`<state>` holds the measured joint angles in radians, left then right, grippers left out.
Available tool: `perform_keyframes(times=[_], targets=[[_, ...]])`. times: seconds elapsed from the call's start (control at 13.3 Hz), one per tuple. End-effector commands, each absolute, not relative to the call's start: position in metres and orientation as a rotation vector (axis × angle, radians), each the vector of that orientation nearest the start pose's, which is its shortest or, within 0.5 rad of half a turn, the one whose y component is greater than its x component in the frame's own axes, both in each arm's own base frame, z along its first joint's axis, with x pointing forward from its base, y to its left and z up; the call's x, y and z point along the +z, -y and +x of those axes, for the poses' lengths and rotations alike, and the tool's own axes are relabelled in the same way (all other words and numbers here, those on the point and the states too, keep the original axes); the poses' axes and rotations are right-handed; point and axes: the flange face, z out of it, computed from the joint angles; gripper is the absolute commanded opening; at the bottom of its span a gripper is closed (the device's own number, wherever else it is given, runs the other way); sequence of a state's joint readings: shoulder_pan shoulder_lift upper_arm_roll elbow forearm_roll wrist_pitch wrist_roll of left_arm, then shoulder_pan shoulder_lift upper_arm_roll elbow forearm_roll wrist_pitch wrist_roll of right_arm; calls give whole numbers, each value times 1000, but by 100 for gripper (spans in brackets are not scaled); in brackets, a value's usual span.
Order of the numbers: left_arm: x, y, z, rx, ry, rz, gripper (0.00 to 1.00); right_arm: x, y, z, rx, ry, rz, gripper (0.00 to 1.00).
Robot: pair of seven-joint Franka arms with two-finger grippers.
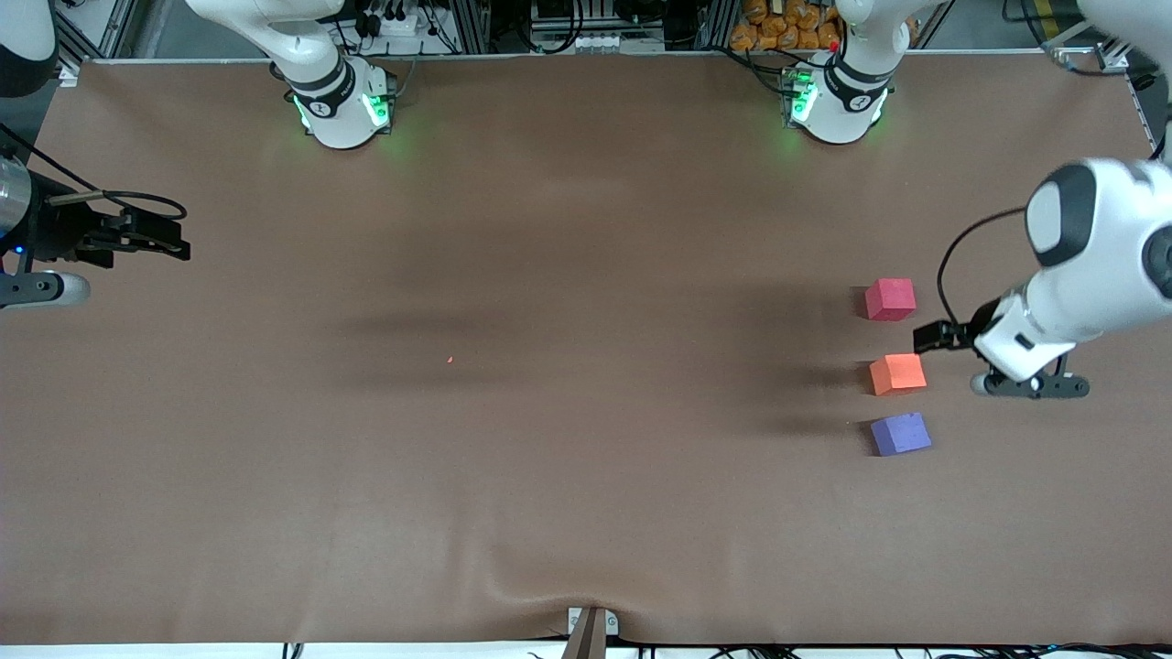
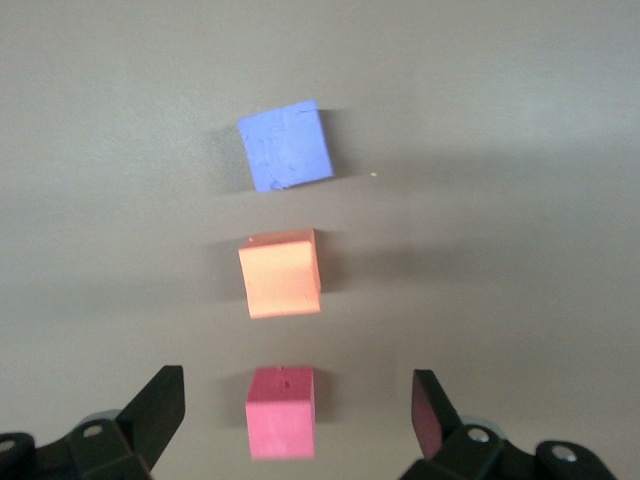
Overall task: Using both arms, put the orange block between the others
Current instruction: 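Open the left gripper and lift it off the orange cube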
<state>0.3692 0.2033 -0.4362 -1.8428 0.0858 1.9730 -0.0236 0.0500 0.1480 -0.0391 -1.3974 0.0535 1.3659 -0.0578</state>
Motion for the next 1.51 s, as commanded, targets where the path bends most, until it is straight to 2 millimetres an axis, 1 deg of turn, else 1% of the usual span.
perform_keyframes(times=[0.0,0.08,0.15,0.38,0.53,0.6,0.75,0.9,0.98,1.06,1.21,1.28,1.36,1.43], targets=[[440,25,599,76,-128,-3145,100,608,-15,576,274,124,-3069,100],[441,30,605,69,-139,-3155,100,608,-15,576,274,124,-3069,100],[431,27,613,91,-134,-3171,100,607,-16,577,276,129,-3068,100],[427,33,618,101,-154,-3174,100,607,-14,577,274,124,-3070,100],[456,29,634,-5,-141,-3173,100,607,-9,578,274,113,-3076,100],[459,24,638,-19,-130,-3175,100,607,-8,578,272,111,-3079,100],[461,22,639,-26,-129,-3166,100,607,-4,578,272,101,-3079,100],[464,23,640,-46,-143,-3102,100,607,-4,578,274,104,-3090,100],[471,26,641,-65,-175,-3090,100,607,-1,578,273,100,-3103,100],[470,25,639,-56,-174,-3088,100,605,2,578,278,95,-3103,100],[483,31,631,-28,-165,-3070,100,603,4,579,283,87,-3104,100],[477,29,632,-12,-138,-3068,100,603,3,579,282,90,-3103,100],[480,21,631,-13,-90,-3067,100,603,2,579,282,92,-3101,100],[487,19,630,-25,-97,-3063,100,603,0,579,282,90,-3100,100]])
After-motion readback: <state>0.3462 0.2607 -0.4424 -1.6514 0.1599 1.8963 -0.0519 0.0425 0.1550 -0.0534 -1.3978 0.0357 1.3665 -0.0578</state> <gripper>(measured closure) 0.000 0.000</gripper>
